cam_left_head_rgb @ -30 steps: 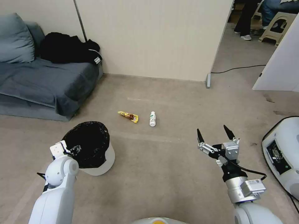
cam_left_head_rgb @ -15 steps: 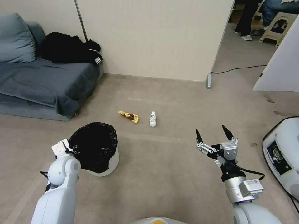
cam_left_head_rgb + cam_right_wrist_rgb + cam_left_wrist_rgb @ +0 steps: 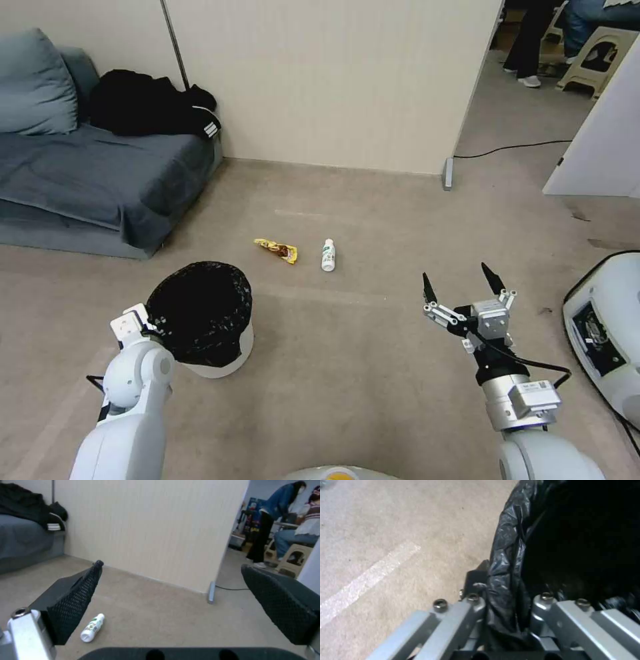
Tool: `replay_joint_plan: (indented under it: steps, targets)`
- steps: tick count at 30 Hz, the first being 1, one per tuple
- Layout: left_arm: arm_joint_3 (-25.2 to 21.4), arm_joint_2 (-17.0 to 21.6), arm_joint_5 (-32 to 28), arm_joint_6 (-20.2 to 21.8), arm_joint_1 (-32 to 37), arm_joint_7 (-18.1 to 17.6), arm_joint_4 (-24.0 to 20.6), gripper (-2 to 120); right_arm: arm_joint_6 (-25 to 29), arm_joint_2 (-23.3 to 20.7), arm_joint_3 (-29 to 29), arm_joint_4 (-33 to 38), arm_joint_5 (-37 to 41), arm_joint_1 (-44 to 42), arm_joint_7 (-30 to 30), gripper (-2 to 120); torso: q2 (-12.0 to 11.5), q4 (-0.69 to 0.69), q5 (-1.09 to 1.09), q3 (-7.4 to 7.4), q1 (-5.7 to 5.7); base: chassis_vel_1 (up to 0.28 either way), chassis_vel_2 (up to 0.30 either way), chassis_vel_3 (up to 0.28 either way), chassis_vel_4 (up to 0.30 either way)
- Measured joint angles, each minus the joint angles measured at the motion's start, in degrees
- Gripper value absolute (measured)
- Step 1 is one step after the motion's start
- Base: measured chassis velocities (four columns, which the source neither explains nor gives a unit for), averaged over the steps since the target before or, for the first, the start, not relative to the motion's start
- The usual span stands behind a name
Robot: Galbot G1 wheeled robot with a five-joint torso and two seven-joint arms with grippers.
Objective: Pick up the trash bin, then pick up the garbage from the floor and place it into the trash bin.
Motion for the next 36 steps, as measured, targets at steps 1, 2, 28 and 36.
replay_joint_plan:
  steps: [1,2,28,36]
  targets:
    - [0.09,-0.08,-0.23,0.04,0.53,-0.26,-1.25,8,-0.04,0.00,-0.04,0.06,0.09,0.20,0.55,100,0.00,-0.01,-0.02,0.00,0.00,0.000,0.000,0.000,0.000]
    - [0.16,-0.12,-0.48,0.06,1.02,-0.37,-2.39,5,0.02,0.00,-0.08,0.06,0.22,0.39,1.16,100,-0.01,-0.02,-0.04,0.01,0.00,0.000,0.000,0.000,0.000]
    - [4.33,-0.86,17.62,-6.31,18.55,5.49,-33.71,3,3.94,-4.61,-3.00,-0.25,9.54,2.37,7.44,100,-0.01,0.00,0.10,-0.01,0.00,0.000,0.000,0.000,0.000]
    - [4.45,-4.82,24.47,-14.11,23.99,9.38,-33.44,3,5.05,-3.17,-4.42,-1.12,8.07,1.81,5.69,100,-0.01,0.00,0.10,-0.01,0.00,0.000,0.000,0.000,0.000]
